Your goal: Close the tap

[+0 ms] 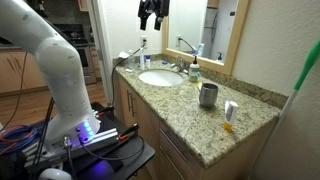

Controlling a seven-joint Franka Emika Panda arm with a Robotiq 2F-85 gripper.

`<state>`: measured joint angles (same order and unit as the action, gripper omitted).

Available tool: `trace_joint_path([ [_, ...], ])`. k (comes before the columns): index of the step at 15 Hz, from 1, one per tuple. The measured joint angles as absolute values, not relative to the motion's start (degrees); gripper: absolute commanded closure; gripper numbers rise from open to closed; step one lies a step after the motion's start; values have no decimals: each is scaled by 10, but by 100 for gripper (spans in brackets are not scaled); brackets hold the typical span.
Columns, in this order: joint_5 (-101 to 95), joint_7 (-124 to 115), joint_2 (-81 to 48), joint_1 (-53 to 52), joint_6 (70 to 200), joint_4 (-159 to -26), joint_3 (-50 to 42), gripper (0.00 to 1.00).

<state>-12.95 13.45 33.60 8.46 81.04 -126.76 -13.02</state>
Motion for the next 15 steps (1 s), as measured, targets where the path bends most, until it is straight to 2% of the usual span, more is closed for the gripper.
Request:
trace_joint_path([
  [6,-89,116,329,66,822,-1272,-119,0],
  [11,50,21,259,2,946,-1247,-46,0],
  [15,58,-3,204,-7,963,-1202,-27,0],
])
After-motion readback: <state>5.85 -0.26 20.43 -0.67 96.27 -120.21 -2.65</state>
